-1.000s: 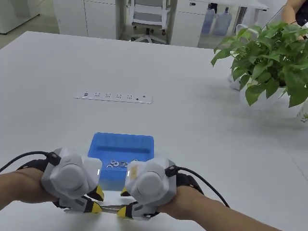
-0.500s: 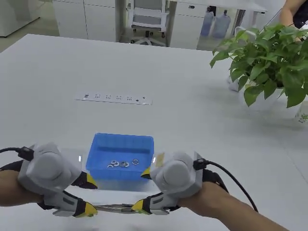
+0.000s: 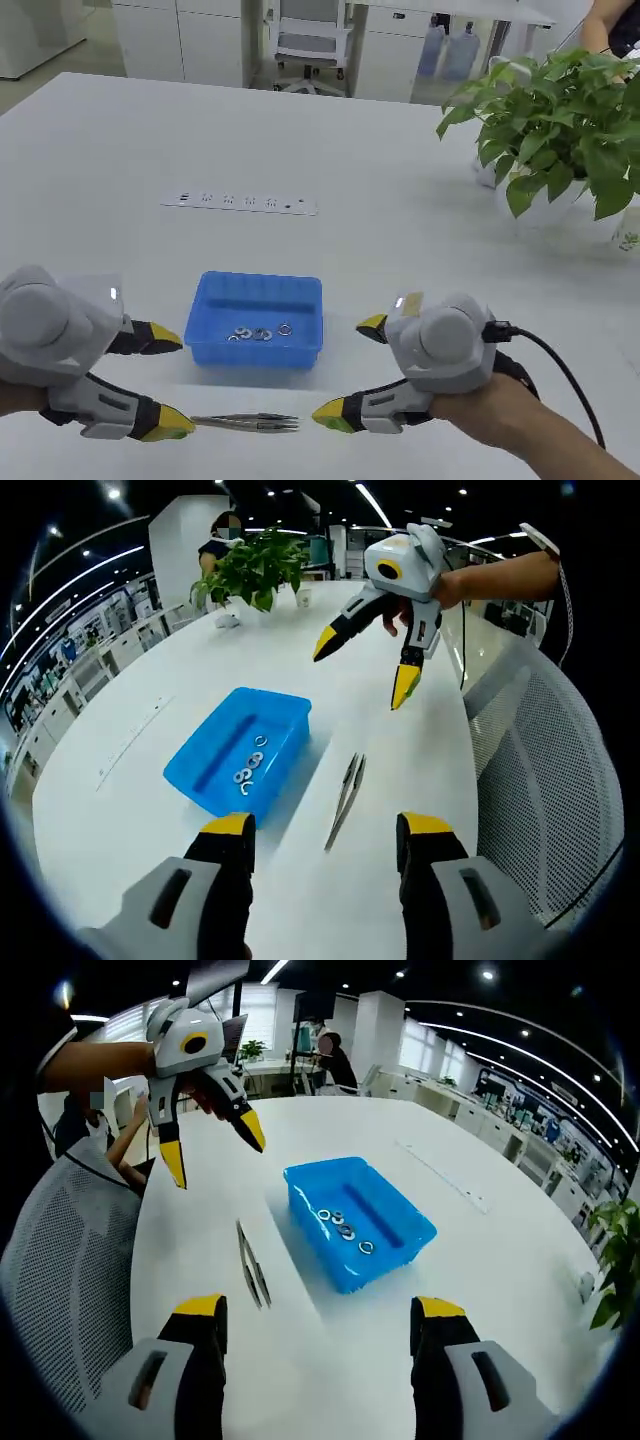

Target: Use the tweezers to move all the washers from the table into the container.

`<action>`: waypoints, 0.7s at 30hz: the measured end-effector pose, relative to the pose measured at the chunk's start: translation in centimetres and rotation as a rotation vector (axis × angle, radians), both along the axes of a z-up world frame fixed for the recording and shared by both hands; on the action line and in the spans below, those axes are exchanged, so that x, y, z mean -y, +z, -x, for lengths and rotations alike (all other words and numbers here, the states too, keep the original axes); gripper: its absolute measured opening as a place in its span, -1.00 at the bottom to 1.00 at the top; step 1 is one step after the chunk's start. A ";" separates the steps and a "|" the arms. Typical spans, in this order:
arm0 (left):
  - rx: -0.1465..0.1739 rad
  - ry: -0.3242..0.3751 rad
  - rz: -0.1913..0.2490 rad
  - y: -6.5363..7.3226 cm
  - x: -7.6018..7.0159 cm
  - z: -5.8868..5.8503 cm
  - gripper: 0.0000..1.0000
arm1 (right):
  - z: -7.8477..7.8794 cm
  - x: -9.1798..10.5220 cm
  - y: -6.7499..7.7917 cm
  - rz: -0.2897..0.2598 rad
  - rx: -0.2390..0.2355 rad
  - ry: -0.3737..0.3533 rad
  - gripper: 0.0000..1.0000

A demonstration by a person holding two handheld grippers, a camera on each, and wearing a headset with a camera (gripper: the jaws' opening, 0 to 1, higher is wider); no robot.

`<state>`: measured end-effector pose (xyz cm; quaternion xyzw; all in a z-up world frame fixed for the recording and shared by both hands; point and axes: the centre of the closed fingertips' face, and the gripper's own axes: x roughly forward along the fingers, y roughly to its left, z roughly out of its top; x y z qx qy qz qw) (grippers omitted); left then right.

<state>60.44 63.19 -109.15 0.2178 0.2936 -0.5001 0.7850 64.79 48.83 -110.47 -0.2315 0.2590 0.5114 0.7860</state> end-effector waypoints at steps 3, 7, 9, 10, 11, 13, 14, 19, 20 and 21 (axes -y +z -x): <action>0.012 0.012 0.016 0.6 0.1 0.1 0.37 | 0.0 0.9 0.4 -0.023 0.002 -0.033 0.65; 0.027 0.016 0.040 1.3 0.4 0.3 0.50 | 0.3 2.1 0.9 -0.044 0.011 -0.055 0.77; 0.034 0.015 0.047 1.5 0.6 0.3 0.55 | 0.6 2.5 1.0 -0.051 0.009 -0.066 0.83; 0.033 0.014 0.048 1.5 0.6 0.3 0.58 | 0.7 2.7 1.0 -0.052 0.009 -0.068 0.86; 0.029 0.012 0.049 1.4 0.7 0.4 0.59 | 0.9 2.8 1.1 -0.055 0.006 -0.070 0.91; 0.021 0.008 0.047 1.4 0.7 0.6 0.59 | 1.2 3.1 1.2 -0.064 0.008 -0.069 0.95; 0.022 0.007 0.044 1.3 0.7 0.7 0.60 | 1.3 3.2 1.2 -0.066 0.007 -0.070 0.98; 0.023 0.007 0.044 1.5 0.8 0.9 0.74 | 1.6 3.5 1.2 -0.067 0.006 -0.078 1.00; 0.023 0.008 0.048 1.5 0.9 0.9 0.77 | 1.7 3.5 1.2 -0.068 0.004 -0.083 1.00; 0.025 0.013 0.054 1.6 0.9 0.8 0.83 | 1.8 3.5 1.2 -0.069 0.002 -0.082 1.00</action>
